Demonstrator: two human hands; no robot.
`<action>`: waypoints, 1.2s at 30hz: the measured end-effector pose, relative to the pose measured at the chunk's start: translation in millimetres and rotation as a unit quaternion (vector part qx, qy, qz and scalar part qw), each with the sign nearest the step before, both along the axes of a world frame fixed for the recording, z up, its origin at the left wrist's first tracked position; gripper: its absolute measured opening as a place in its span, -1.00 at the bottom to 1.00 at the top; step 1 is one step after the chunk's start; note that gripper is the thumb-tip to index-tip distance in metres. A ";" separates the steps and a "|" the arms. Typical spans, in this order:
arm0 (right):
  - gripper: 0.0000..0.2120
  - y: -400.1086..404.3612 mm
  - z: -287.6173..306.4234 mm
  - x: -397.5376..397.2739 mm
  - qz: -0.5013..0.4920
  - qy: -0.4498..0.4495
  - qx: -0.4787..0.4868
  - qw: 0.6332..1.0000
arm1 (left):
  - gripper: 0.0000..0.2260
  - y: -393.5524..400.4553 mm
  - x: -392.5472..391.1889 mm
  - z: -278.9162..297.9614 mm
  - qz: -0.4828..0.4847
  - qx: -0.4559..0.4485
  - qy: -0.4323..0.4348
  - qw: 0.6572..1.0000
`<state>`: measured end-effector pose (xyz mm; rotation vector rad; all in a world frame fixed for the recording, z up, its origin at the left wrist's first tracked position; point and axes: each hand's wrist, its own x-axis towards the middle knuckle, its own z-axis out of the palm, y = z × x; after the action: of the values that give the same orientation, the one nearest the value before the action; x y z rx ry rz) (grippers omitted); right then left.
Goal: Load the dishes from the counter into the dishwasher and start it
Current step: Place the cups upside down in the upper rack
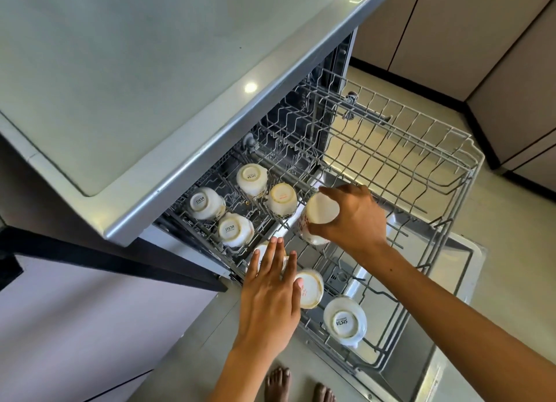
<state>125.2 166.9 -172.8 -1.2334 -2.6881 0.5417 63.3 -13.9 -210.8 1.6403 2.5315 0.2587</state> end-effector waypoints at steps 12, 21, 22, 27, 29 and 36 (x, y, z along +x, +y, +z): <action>-0.29 -3.5 -17.4 -1.2 -0.008 -0.023 0.028 0.999 | -0.55 -0.6 -0.8 -2.1 0.001 -0.010 -0.002 1.000; -0.32 -5.7 -19.5 -2.2 0.012 0.017 0.077 0.997 | -0.56 -1.1 -0.8 -2.2 0.000 -0.017 0.000 1.000; -0.32 -5.2 -20.2 -1.9 0.014 0.011 0.075 0.997 | -0.56 -1.6 -0.4 -2.6 -0.001 -0.019 -0.001 1.000; -0.31 -4.0 -24.3 -2.5 0.038 -0.027 0.077 0.996 | -0.55 -1.2 -1.3 -1.1 -0.001 -0.031 -0.004 1.000; -0.31 -6.1 -24.5 -2.1 0.048 -0.035 0.078 0.995 | -0.55 -0.6 -1.6 -0.9 -0.002 -0.032 -0.004 0.999; -0.24 -23.2 -29.6 -9.1 0.077 -0.093 0.121 0.985 | -0.55 -0.1 -0.8 2.5 -0.004 -0.033 -0.002 0.999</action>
<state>116.1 143.6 -202.4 -1.0657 -2.9125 0.1125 62.6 -14.0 -208.4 1.6244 2.5022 0.1767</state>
